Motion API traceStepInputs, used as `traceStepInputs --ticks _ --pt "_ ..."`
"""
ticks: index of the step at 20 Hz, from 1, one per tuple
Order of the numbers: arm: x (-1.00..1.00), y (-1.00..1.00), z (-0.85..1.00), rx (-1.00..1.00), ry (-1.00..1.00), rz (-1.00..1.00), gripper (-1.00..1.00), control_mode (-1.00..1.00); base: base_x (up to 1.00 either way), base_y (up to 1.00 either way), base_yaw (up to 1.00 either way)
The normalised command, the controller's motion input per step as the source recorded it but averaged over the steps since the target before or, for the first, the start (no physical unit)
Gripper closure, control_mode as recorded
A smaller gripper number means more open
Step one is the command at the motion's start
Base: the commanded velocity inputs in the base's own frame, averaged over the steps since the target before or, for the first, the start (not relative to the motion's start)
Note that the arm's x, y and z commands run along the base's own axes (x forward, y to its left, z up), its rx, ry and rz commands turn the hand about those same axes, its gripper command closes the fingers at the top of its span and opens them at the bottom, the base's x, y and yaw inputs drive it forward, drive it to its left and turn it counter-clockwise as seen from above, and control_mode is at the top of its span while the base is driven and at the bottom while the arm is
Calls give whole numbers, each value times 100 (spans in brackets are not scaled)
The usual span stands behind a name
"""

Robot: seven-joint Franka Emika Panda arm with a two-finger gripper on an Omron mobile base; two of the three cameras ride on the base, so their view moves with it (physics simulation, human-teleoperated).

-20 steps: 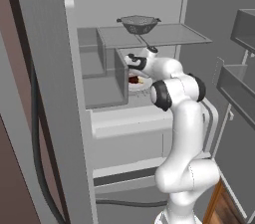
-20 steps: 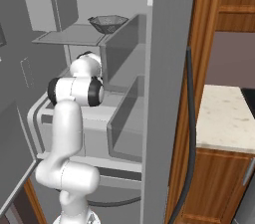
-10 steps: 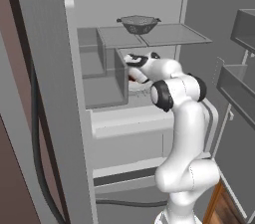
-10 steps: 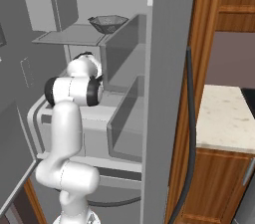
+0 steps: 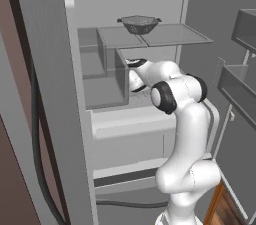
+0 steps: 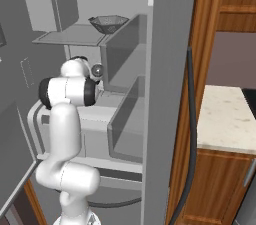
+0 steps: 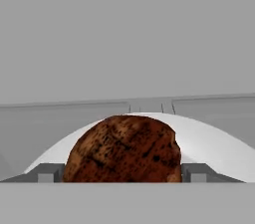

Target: Retrieve the steak from the fridge and place it on the saucepan with marinade on the stove.

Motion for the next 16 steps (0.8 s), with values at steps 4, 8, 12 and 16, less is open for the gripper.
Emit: traceStepInputs --ticks 4,8,12,16 --pt "0 0 100 0 8 -22 100 -100 0 0 0" --pt "0 1 92 0 16 -18 100 -100 0 0 0" --pt "0 8 99 0 25 -14 100 -100 0 0 0" --pt "0 3 100 0 33 -5 100 -100 0 0 0"
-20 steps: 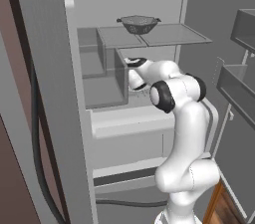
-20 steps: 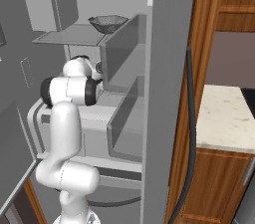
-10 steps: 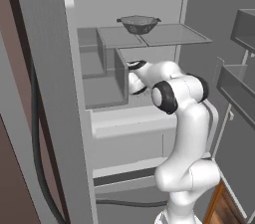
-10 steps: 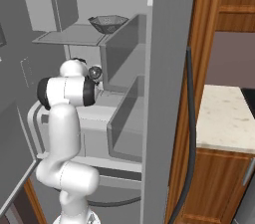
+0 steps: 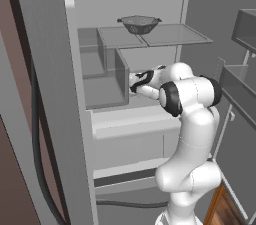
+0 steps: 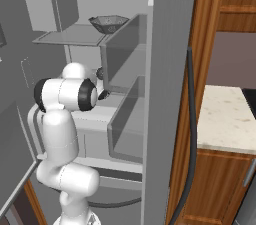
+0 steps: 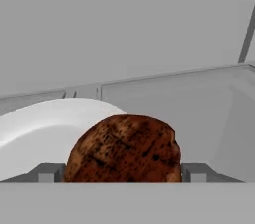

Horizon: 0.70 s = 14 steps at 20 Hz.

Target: Retrieve the steak from the fridge and place it on the saucepan with marinade on the stove.

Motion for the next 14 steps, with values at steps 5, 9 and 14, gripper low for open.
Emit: traceStepInputs --ticks 5,9,14 --pt "0 13 100 0 37 -5 100 -100 0 0 0" --pt "-30 29 60 0 21 -11 100 -100 0 0 0" --pt "-68 29 1 0 -10 -5 100 -100 0 0 0"
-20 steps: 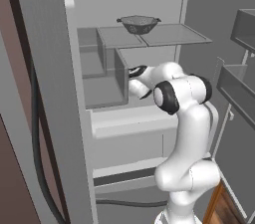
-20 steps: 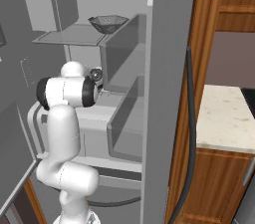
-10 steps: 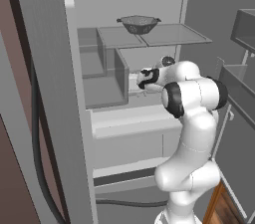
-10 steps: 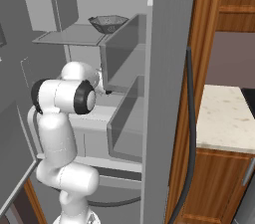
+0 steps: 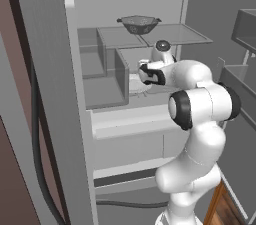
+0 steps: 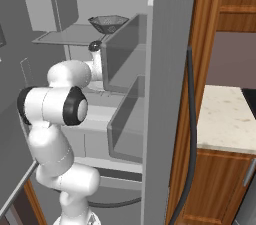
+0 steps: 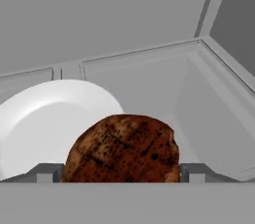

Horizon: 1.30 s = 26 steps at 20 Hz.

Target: Retrieve the steak from the fridge and place it on the saucepan with marinade on the stove.

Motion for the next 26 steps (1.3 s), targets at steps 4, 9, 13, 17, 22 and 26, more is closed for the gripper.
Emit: traceStepInputs --ticks 4,9,13,17,22,26 --pt "-67 9 9 1 -12 -1 100 -100 0 0 0" --pt "-85 4 49 6 -2 -3 100 -100 0 0 0" --pt "-76 4 91 6 13 -5 100 -100 0 0 0" --pt "-87 14 69 3 15 -4 100 -100 0 0 0" --pt "-92 20 14 0 13 -4 100 -100 0 0 0" --pt "-73 8 -3 3 10 -1 100 -100 0 0 0"
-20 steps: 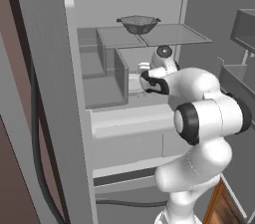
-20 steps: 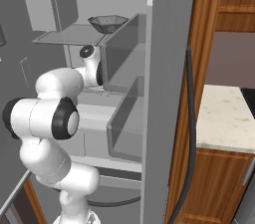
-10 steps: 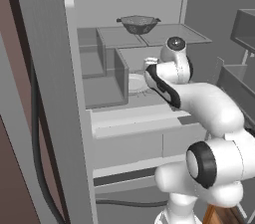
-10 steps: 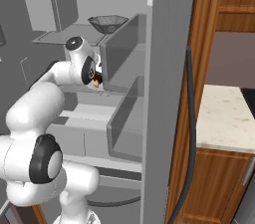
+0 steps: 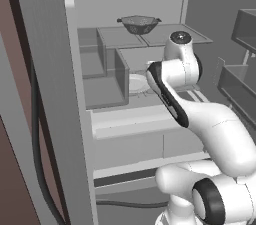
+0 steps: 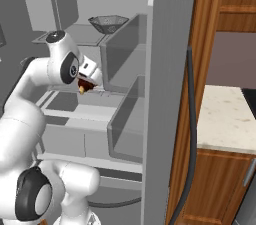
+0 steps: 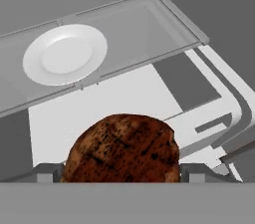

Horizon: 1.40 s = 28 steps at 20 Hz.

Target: Retrieve the steak from the fridge and place it on the saucepan with marinade on the stove.

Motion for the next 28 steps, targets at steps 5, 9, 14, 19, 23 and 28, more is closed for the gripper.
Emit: traceStepInputs --ticks 5,9,14,19,23,28 --pt "-24 0 -12 8 4 0 100 -100 0 0 0" --pt "-67 3 -1 5 5 0 100 -100 0 0 0" --pt "-78 6 -1 0 7 0 100 -100 0 0 0" --pt "-38 1 -5 0 3 0 100 -100 0 0 0" --pt "-20 0 0 0 0 0 100 -100 0 0 0" --pt "-24 0 -2 0 0 0 100 100 -49 0 0"
